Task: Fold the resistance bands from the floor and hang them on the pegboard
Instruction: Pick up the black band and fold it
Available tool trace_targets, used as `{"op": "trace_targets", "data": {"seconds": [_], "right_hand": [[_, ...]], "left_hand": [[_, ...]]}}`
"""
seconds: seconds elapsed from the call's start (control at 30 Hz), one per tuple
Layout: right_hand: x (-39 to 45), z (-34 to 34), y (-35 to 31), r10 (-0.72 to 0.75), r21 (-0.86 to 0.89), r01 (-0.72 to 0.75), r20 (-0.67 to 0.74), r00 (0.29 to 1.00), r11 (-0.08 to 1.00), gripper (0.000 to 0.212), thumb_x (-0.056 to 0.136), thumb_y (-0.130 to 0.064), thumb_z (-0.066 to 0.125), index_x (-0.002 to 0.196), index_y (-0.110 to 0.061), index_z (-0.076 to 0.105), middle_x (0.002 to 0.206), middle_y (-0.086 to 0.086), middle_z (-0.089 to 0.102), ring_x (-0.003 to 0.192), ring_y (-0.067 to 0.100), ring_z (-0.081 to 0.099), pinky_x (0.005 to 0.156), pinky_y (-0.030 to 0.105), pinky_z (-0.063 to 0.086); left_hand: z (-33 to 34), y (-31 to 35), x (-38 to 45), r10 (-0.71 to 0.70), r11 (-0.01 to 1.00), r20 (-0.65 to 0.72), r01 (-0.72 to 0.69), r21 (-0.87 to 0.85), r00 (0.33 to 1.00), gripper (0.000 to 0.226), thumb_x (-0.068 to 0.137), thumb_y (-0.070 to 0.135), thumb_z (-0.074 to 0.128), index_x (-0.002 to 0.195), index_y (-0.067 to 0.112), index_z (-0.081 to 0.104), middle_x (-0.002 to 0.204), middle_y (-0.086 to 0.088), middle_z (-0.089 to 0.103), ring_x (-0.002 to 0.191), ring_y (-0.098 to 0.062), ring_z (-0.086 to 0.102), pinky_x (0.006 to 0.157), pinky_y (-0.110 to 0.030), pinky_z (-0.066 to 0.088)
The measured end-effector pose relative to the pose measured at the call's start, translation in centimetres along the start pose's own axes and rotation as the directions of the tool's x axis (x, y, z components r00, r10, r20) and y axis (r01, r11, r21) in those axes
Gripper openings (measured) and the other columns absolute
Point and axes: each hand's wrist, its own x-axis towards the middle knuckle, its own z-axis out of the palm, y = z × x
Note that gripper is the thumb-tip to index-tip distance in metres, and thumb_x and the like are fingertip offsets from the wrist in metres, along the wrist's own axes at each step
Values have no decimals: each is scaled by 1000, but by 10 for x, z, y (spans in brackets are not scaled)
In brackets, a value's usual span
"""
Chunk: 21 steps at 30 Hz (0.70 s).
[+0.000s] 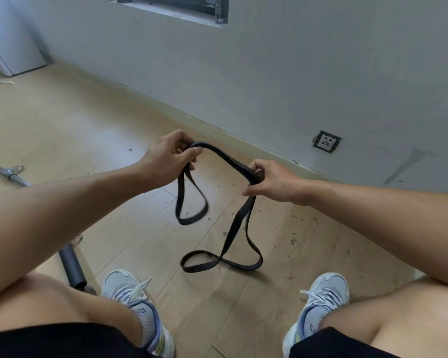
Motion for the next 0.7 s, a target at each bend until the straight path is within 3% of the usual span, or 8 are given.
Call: {"op": "trace_targets", "data": {"seconds": [0.13, 0.27, 0.33, 0.43, 0.53, 0.63, 0.7], "right_hand": [[-5, -13, -2, 1, -93, -3, -16, 1000, 996, 36, 78, -26, 92, 103, -21, 67, 93, -3, 74, 88, 17, 70, 84, 34, 54], [-10, -17, -7, -27, -139, 24, -19, 999, 990, 36, 79, -16, 90, 108, -25, 70, 96, -6, 75, 90, 11, 70, 81, 26, 52], [-11, -16, -16, -97, -91, 89, -94, 991, 992, 38, 78, -15, 91, 107, -29, 71, 93, -6, 75, 85, 7, 70, 78, 22, 51], [-17, -12, -36, -213, -30, 211, -177, 961, 977, 47, 75, -16, 93, 108, -30, 64, 90, -6, 73, 81, 6, 69, 74, 20, 55], [-25, -2, -53, -315, -122, 299, -137, 939, 946, 47, 76, -21, 93, 105, -25, 57, 90, -6, 72, 82, 8, 69, 73, 21, 56], [-28, 6, -60, -380, -166, 358, -133, 915, 919, 38, 81, -17, 87, 102, -16, 55, 82, -3, 71, 72, 15, 66, 64, 26, 54], [-28, 5, -59, -400, -172, 375, -140, 906, 911, 34, 82, -13, 84, 100, -13, 56, 80, 2, 73, 72, 23, 67, 67, 35, 55]], "left_hand": [[-10, -18, -2, 16, 967, 97, -40, 252, 995, 12, 98, 29, 62, 103, 18, 60, 91, 0, 69, 84, -15, 70, 71, -30, 54], [-17, -31, -3, 31, 866, 240, -146, 479, 970, 10, 99, 32, 59, 104, 25, 54, 83, -2, 66, 76, -29, 62, 66, -36, 49], [-16, -32, -4, -24, 840, 314, -151, 520, 949, 23, 99, 33, 60, 118, 24, 52, 97, -1, 71, 85, -26, 63, 71, -31, 50], [-8, -25, -8, -37, 878, 337, -131, 461, 941, 67, 83, 50, 74, 138, 27, 43, 125, 5, 63, 115, -14, 59, 98, -33, 49], [8, -4, -11, 23, 949, 302, -116, 294, 953, 94, 59, 72, 79, 139, 35, 45, 128, 14, 61, 120, -5, 57, 105, -32, 47], [22, 12, -12, 86, 972, 335, -153, 179, 938, 78, 56, 68, 84, 122, 38, 55, 108, 16, 72, 110, 0, 64, 103, -33, 49], [29, 20, -13, 99, 975, 346, -160, 152, 933, 55, 66, 55, 86, 111, 35, 60, 91, 10, 76, 95, -6, 71, 94, -36, 54]]}}
